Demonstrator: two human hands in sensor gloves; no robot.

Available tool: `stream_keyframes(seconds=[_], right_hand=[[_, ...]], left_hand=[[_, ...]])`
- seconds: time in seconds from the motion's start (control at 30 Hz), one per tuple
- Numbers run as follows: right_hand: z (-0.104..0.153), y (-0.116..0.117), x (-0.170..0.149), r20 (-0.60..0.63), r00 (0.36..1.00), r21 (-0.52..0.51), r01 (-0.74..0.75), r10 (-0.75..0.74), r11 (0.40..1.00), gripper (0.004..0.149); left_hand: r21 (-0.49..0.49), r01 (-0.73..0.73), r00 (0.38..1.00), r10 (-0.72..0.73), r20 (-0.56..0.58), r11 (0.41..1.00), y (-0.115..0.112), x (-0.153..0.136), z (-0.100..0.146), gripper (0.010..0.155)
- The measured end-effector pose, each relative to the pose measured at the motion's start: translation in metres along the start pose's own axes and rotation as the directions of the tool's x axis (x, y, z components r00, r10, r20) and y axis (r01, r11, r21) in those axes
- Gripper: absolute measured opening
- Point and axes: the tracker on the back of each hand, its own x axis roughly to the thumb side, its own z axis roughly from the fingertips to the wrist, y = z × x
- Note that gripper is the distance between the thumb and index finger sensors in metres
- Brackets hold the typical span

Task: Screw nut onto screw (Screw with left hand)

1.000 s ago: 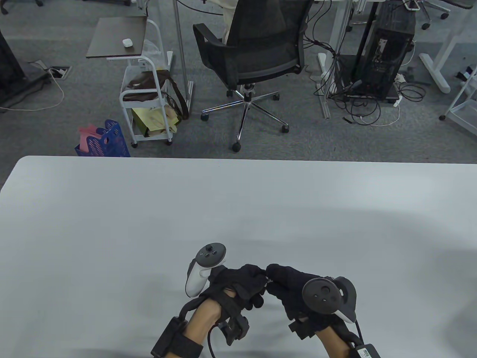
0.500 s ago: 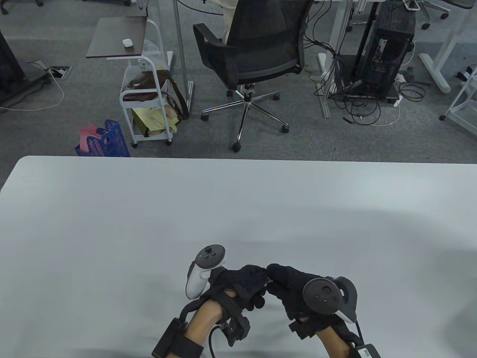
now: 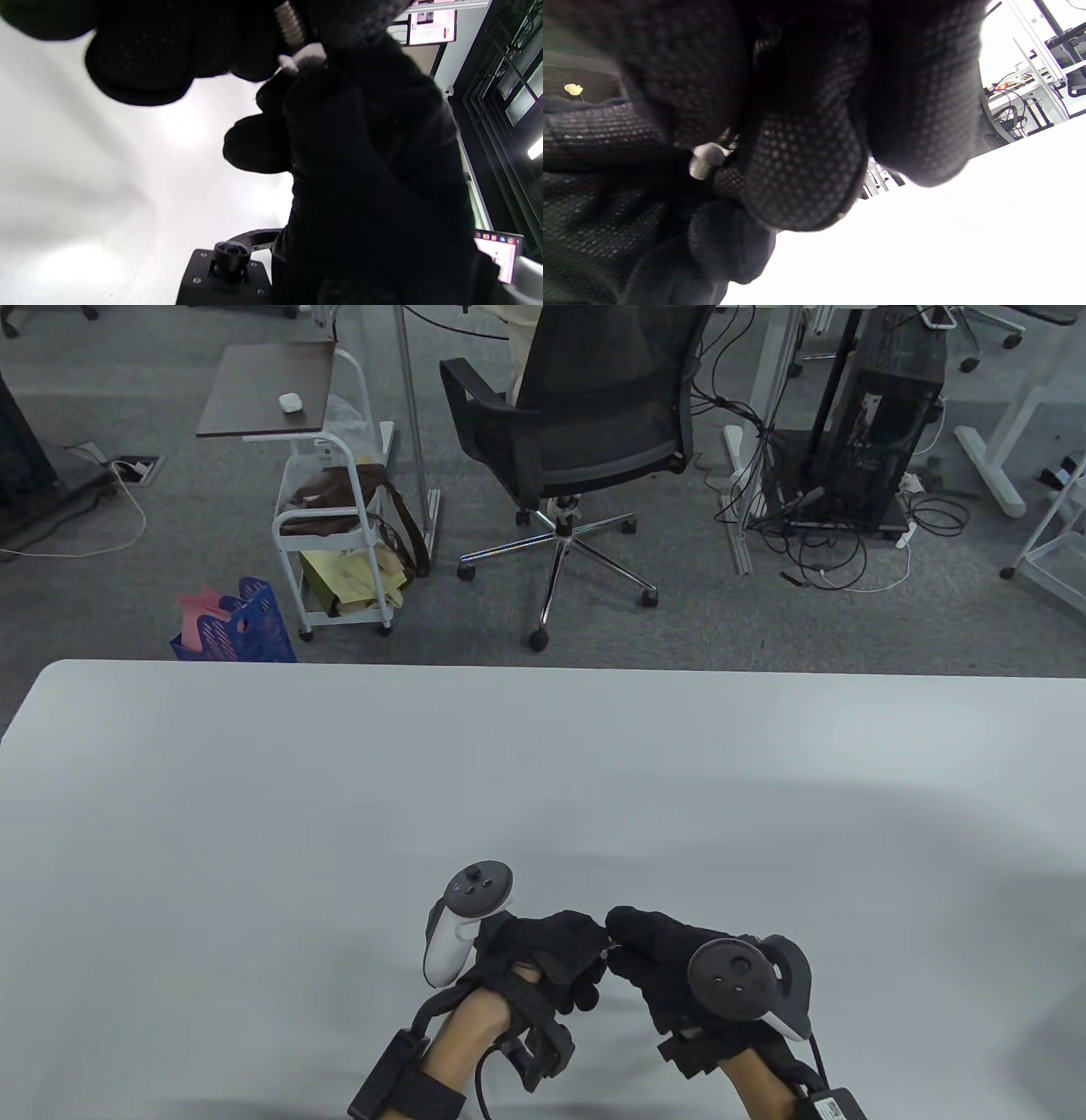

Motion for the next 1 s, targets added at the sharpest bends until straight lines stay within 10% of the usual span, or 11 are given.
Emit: stream_keyframes(seconds=[1.0], right_hand=[[0.0002, -0.0004, -0.0004, -0.002, 1.0, -0.01, 0.009, -0.009, 1.0, 0.048]], left_hand=[[0.006, -0.024, 1.0, 0.025, -0.009, 1.0, 0.0002, -0.0035, 0.0016, 0.064]])
